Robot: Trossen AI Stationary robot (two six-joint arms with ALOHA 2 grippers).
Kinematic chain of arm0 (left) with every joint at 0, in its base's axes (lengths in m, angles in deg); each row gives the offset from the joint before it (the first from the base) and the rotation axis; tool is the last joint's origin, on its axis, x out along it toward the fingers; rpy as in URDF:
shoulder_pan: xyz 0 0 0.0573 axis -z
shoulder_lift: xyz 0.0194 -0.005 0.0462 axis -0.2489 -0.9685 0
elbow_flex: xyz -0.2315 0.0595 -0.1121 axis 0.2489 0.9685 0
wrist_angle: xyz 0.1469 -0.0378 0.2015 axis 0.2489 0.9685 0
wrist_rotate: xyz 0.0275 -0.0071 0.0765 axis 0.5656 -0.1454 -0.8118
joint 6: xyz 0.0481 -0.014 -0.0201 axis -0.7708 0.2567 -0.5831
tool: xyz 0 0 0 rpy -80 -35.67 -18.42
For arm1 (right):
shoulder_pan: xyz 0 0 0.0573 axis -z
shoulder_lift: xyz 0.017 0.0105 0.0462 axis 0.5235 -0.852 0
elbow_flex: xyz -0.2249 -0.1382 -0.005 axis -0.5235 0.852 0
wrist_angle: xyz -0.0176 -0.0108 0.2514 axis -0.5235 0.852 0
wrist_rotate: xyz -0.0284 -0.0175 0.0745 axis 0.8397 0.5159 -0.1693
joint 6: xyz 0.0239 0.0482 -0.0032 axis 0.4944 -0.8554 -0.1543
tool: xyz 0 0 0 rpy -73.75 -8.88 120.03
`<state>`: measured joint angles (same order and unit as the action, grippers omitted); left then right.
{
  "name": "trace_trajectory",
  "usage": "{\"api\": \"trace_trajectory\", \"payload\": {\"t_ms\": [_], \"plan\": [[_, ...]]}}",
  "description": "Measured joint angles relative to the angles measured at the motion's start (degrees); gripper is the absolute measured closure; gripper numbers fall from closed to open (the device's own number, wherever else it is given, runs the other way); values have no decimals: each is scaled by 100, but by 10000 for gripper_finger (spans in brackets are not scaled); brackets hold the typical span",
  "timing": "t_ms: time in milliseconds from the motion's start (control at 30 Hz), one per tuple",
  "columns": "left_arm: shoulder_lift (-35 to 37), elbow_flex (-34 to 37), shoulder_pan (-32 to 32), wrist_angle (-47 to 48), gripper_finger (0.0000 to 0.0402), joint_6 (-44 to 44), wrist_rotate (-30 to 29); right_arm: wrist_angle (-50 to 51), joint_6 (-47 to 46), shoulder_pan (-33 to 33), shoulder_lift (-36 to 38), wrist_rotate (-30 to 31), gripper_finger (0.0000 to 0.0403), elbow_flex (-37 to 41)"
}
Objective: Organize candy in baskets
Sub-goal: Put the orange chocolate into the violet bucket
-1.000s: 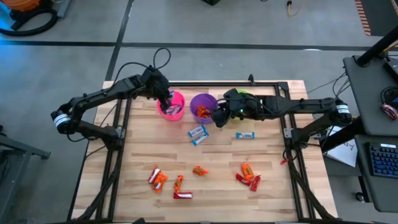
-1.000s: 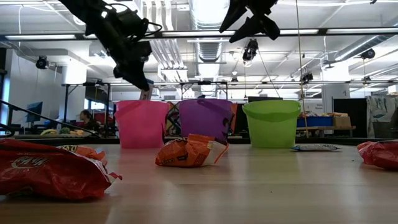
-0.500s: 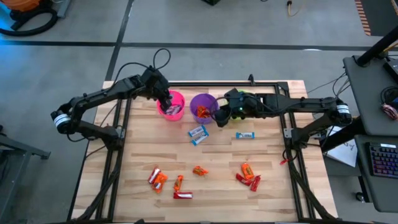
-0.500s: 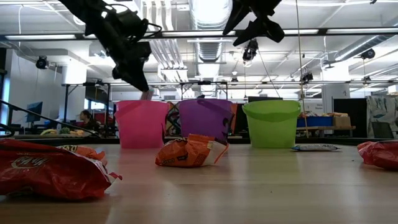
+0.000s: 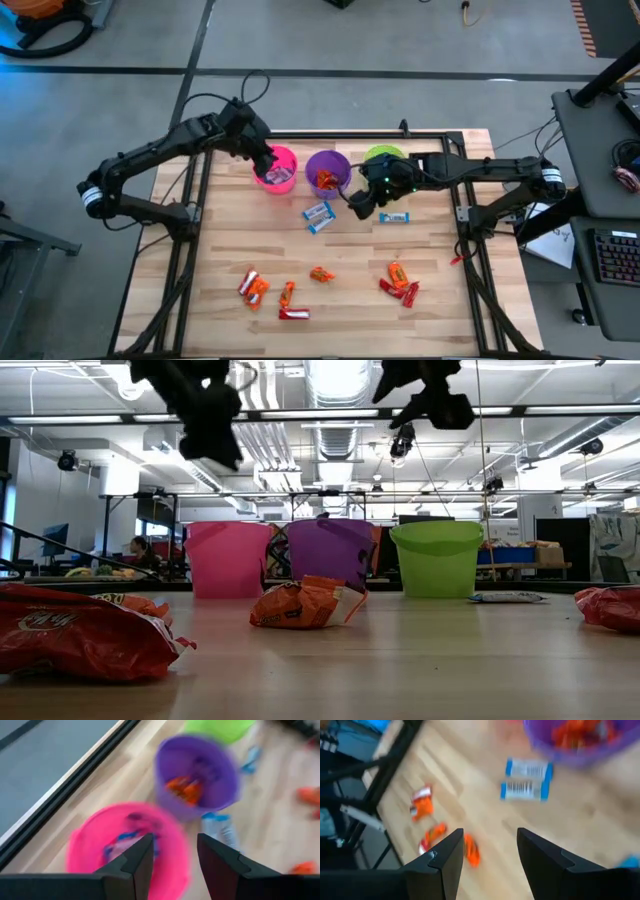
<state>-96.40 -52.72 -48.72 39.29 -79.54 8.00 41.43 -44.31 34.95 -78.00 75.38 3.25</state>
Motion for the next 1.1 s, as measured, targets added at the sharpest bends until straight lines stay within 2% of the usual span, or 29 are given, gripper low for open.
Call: {"api": "trace_trajectory", "payload": {"t_ms": [67, 233, 600, 800, 933, 1100], "plan": [[170, -122, 209, -68, 268, 133, 114, 254, -301, -89, 0, -202, 227, 2], [642, -194, 892, -375, 272, 519, 144, 927, -1024, -520, 0, -256, 227, 12], [1426, 507, 2398, -1812, 272, 1399, 47, 2138, -2357, -1434, 1, -256, 227, 274], [1445, 628, 2759, -1886, 272, 1664, -583, 2184, -2783, -1773, 2, -256, 227, 609], [1426, 628, 2791, -1884, 272, 1684, -625, 2088, -3035, -1916, 2, -231, 227, 1110], [1407, 628, 2791, -1884, 272, 1724, -632, 1465, -3276, -2007, -3, -227, 227, 1804]]}}
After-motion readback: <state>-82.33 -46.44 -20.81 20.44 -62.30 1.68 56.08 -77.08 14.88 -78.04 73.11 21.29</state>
